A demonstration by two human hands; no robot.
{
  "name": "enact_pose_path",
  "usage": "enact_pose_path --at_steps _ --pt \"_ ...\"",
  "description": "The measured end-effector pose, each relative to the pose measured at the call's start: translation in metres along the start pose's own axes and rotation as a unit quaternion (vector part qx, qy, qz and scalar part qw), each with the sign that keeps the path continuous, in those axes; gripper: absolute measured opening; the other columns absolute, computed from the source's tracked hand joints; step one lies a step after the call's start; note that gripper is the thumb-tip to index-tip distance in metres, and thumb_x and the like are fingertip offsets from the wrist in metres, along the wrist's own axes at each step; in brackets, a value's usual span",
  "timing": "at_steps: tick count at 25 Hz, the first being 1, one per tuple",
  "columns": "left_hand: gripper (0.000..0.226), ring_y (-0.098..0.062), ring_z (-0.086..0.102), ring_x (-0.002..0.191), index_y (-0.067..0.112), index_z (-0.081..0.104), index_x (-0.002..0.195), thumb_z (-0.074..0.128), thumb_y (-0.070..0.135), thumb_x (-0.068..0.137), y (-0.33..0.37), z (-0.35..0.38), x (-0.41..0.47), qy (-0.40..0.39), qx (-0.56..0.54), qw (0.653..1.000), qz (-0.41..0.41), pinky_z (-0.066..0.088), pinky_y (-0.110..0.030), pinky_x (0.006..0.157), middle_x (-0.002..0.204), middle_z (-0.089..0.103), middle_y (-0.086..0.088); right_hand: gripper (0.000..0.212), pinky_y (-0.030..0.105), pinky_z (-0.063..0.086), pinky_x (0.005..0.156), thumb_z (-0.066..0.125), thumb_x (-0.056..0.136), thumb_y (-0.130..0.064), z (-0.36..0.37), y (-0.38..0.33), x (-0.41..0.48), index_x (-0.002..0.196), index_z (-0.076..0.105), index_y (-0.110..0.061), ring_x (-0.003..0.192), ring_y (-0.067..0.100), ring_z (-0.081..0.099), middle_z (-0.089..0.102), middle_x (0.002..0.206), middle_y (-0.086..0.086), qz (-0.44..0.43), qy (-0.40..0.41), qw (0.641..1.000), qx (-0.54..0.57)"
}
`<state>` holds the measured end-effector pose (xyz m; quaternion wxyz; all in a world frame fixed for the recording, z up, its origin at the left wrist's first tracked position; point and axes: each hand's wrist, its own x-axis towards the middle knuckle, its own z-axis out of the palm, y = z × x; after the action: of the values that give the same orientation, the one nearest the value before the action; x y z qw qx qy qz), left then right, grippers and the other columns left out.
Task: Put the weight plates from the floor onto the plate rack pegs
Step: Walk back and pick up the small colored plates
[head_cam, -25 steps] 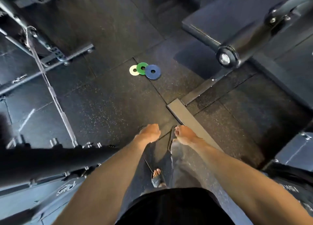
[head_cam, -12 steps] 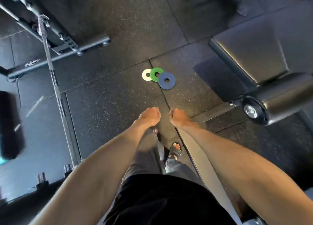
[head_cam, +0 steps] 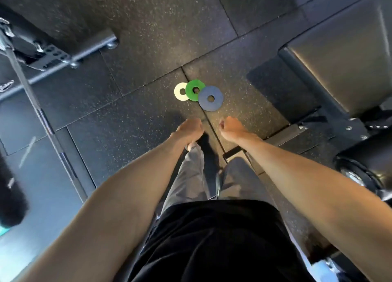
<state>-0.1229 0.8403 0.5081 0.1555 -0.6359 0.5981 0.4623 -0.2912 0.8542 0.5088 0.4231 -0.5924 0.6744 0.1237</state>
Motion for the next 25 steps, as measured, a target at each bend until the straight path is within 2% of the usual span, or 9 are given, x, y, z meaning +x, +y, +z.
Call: enact_pose_path --at_steps 4,9,12,14,17,19,21,23,25 --pt "0.032 -0.036 0.059 0.116 -0.001 0.057 0.122 0.041 0.016 0.1 0.002 -0.035 0.051 -0.035 -0.018 0.999 0.007 0.048 -0.038 0.09 0.126 0.06 -0.024 0.017 0.033 0.037 0.071 0.04 0.101 -0.016 -0.016 -0.023 0.048 0.099 0.054 -0.008 0.095 0.033 0.06 0.056 0.093 0.013 0.007 -0.009 1.0 0.02" --pt "0.03 -0.035 0.063 0.11 0.0 0.06 0.117 0.043 0.017 0.099 -0.026 -0.038 0.135 -0.057 -0.024 0.998 -0.015 0.051 -0.038 0.089 0.121 0.065 -0.021 0.024 0.044 0.052 0.086 0.039 0.098 -0.026 0.008 -0.019 0.119 0.107 0.058 -0.014 0.104 0.035 0.062 0.065 0.109 0.014 0.041 -0.041 0.998 0.035" --pt "0.028 -0.034 0.064 0.109 0.002 0.062 0.115 0.044 0.017 0.1 -0.046 -0.022 0.193 -0.057 -0.031 0.997 -0.031 0.053 -0.041 0.09 0.117 0.067 -0.018 0.03 0.048 0.054 0.087 0.034 0.089 -0.035 0.037 -0.002 0.178 0.102 0.058 -0.021 0.104 0.033 0.063 0.067 0.106 0.01 0.067 -0.05 0.996 0.028" --pt "0.027 -0.033 0.064 0.108 0.004 0.063 0.114 0.045 0.018 0.1 -0.057 -0.006 0.235 -0.059 -0.021 0.997 -0.036 0.053 -0.041 0.09 0.115 0.067 -0.016 0.029 0.046 0.054 0.087 0.035 0.089 -0.033 0.055 0.009 0.217 0.101 0.058 -0.019 0.103 0.035 0.064 0.069 0.104 0.011 0.073 -0.049 0.996 0.026" --pt "0.023 -0.034 0.067 0.101 0.007 0.063 0.111 0.048 0.017 0.097 -0.073 0.02 0.304 -0.047 -0.015 0.998 -0.04 0.055 -0.044 0.088 0.11 0.07 -0.018 0.021 0.041 0.051 0.091 0.044 0.097 -0.019 0.084 0.029 0.281 0.109 0.059 -0.01 0.105 0.033 0.065 0.069 0.108 0.015 0.069 -0.042 0.997 -0.003" --pt "0.024 -0.033 0.067 0.101 0.008 0.06 0.115 0.051 0.015 0.095 -0.085 0.04 0.354 -0.025 -0.007 0.999 -0.036 0.054 -0.042 0.087 0.11 0.069 -0.016 0.031 0.043 0.05 0.093 0.041 0.097 -0.027 0.118 0.049 0.333 0.116 0.057 -0.008 0.109 0.034 0.064 0.066 0.115 0.016 0.086 -0.038 0.996 0.012" --pt "0.029 -0.032 0.062 0.107 0.008 0.054 0.122 0.052 0.012 0.093 -0.094 0.057 0.398 -0.005 0.021 1.0 -0.022 0.048 -0.041 0.088 0.115 0.065 -0.014 0.053 0.046 0.047 0.099 0.036 0.094 -0.04 0.151 0.067 0.38 0.133 0.049 -0.006 0.123 0.037 0.054 0.054 0.132 0.019 0.098 -0.043 0.994 0.018" --pt "0.036 -0.03 0.056 0.118 0.008 0.05 0.129 0.053 0.009 0.093 -0.105 0.076 0.441 0.019 0.051 0.999 -0.007 0.046 -0.044 0.094 0.127 0.058 -0.013 0.06 0.044 0.043 0.105 0.05 0.096 -0.035 0.175 0.083 0.419 0.145 0.037 -0.004 0.131 0.036 0.046 0.045 0.143 0.019 0.092 -0.012 0.995 -0.042" --pt "0.045 -0.029 0.049 0.126 0.007 0.046 0.136 0.057 0.01 0.092 -0.119 0.1 0.486 0.044 0.085 0.995 0.016 0.046 -0.044 0.101 0.136 0.051 -0.011 0.059 0.04 0.043 0.104 0.058 0.095 -0.032 0.195 0.098 0.453 0.143 0.038 -0.005 0.13 0.033 0.046 0.045 0.141 0.017 0.079 0.019 0.992 -0.101"
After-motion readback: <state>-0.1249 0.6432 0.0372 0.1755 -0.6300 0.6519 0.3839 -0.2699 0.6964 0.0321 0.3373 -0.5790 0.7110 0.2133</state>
